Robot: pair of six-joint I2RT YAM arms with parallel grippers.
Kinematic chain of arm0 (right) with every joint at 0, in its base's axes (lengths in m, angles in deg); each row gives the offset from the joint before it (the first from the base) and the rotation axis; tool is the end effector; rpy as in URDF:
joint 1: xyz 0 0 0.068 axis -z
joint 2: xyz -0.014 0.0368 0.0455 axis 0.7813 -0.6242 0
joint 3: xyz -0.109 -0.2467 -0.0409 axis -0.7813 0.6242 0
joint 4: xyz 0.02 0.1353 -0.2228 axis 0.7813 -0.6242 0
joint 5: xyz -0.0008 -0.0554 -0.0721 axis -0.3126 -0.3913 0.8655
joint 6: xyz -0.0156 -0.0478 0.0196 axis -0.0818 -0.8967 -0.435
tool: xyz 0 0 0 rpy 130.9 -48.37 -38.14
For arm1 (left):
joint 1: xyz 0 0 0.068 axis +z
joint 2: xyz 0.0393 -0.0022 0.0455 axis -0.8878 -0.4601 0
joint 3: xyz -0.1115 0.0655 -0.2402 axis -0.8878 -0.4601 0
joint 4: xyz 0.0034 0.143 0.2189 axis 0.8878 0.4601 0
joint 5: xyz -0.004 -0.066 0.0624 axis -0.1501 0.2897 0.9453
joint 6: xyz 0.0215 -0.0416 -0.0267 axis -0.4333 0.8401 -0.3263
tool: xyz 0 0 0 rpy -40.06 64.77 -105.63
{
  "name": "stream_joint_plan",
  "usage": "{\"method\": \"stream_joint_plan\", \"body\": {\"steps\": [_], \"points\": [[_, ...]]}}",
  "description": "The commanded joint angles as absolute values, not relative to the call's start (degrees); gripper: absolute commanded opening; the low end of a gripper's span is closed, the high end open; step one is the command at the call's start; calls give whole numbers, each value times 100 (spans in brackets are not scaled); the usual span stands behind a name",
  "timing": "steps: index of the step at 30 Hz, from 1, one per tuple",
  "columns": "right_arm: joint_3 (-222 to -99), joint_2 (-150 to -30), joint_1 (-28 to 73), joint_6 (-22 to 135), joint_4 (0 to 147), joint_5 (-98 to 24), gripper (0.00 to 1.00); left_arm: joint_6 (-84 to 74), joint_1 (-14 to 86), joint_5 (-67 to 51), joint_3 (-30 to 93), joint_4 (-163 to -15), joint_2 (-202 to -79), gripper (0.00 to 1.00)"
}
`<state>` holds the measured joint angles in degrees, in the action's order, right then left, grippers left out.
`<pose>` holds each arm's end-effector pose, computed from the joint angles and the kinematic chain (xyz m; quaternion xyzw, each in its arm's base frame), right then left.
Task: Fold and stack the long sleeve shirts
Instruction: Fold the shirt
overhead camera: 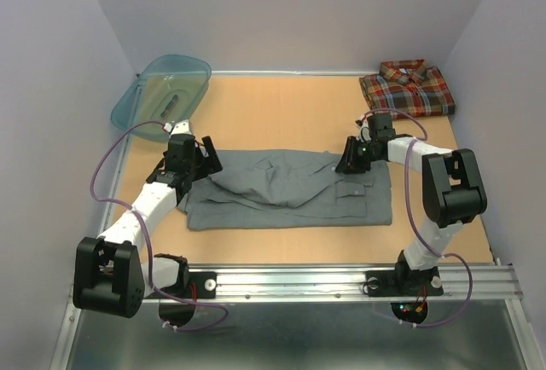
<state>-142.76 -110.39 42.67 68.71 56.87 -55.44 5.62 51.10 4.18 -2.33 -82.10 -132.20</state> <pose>0.3372 0.0672 0.1547 0.0270 0.9445 0.2678 0.1883 0.2464 -0.0476 0.2315 -0.1013 0.8742 -0.1088 0.4623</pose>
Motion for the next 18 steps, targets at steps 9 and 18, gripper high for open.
{"method": "stream_joint_plan", "body": {"steps": [9,18], "points": [[-14178,-11228,4197,6449,5848,-5310,22,471,5127,380,-170,-8420,-13177,96],[-14678,-10263,4197,7133,5497,-5382,1,471,5127,511,-170,-8411,-13124,96]]}}
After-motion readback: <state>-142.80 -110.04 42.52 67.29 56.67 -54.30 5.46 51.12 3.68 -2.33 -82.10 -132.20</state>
